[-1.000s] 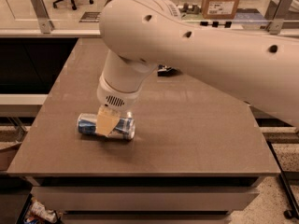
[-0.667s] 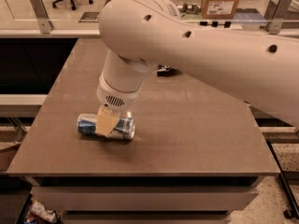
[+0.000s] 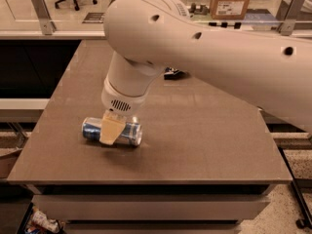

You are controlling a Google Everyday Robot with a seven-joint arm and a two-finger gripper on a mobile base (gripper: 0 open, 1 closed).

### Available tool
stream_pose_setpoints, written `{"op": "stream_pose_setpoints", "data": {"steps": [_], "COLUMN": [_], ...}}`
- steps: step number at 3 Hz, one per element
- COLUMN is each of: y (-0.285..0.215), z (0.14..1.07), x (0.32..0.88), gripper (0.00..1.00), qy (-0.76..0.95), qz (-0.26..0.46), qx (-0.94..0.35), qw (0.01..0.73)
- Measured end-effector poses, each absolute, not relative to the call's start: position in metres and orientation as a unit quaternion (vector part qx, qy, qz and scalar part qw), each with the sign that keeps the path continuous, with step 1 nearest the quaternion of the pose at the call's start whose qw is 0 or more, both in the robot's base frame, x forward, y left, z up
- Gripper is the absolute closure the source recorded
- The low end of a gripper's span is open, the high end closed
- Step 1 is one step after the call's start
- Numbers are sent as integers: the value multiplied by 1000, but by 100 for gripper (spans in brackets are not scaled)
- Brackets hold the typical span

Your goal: Knock redbull can over

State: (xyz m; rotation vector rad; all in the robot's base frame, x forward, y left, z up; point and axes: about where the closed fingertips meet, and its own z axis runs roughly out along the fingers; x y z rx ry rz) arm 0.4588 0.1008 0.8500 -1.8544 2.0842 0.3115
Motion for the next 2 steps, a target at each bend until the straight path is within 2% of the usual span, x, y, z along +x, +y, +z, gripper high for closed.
{"op": "stream_pose_setpoints", "data": {"steps": [1, 2], "y": [101, 101], "z": [851, 851], "x": [458, 458], "gripper": [0, 0], "qy": [732, 732], "qz": [109, 108], "qx": [-652, -652], "qw": [168, 168]}}
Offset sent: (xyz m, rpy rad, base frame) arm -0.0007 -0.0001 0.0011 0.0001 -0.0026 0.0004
